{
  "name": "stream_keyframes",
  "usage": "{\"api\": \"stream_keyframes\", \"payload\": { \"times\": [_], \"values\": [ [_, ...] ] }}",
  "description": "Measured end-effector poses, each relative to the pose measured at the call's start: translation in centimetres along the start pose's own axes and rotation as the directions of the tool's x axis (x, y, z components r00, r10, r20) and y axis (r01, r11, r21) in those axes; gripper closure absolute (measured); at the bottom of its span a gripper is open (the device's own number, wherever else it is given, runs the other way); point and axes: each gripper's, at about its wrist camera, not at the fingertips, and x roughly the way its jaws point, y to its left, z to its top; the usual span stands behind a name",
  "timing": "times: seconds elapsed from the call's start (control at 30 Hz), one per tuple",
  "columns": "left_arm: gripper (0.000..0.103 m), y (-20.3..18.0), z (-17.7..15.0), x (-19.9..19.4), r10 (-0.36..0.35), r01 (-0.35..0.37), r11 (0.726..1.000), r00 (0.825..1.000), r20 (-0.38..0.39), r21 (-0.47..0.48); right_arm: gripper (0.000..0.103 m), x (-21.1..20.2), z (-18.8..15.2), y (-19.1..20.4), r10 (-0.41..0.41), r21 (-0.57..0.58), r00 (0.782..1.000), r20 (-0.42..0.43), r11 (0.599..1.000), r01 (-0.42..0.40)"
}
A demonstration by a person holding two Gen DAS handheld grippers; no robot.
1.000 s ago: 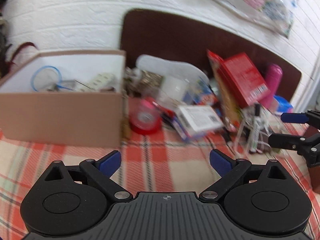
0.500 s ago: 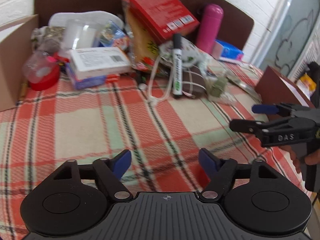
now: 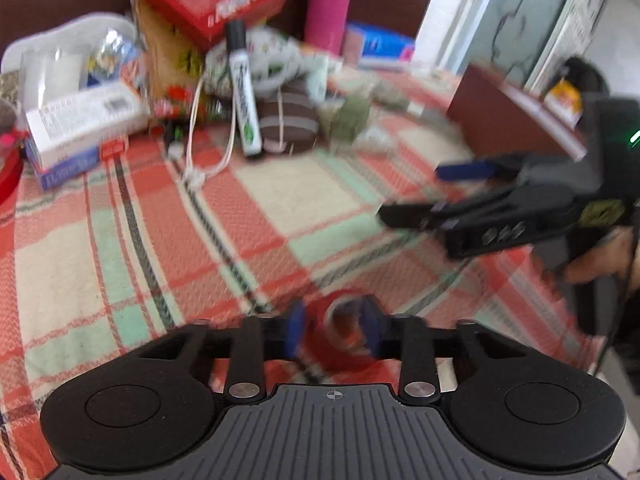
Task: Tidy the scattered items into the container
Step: 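Return the left tool to the table and grasp the red tape roll, then lift the red tape with the left gripper while the right gripper grasps the green box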
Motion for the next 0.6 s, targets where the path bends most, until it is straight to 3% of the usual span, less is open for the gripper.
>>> {"api": "stream_keyframes", "payload": {
  "times": [0.17, 0.6],
  "values": [
    [0.093, 0.6, 0.2, 0.2, -0.001, 0.001, 1.000, 1.000, 0.013, -0.027, 0.001, 0.7, 0.3, -0.2, -0.001, -0.001, 1.000, -0.003, 1.000, 0.001],
    [0.096, 5.5, 2.8, 0.3, 0.159, -0.145, 0.970, 0.986, 0.058, -0.194, 0.005, 2.5, 4.0, 0.2, -0.037, -0.013, 0.996, 0.081, 0.999, 0.038]
  ]
}}
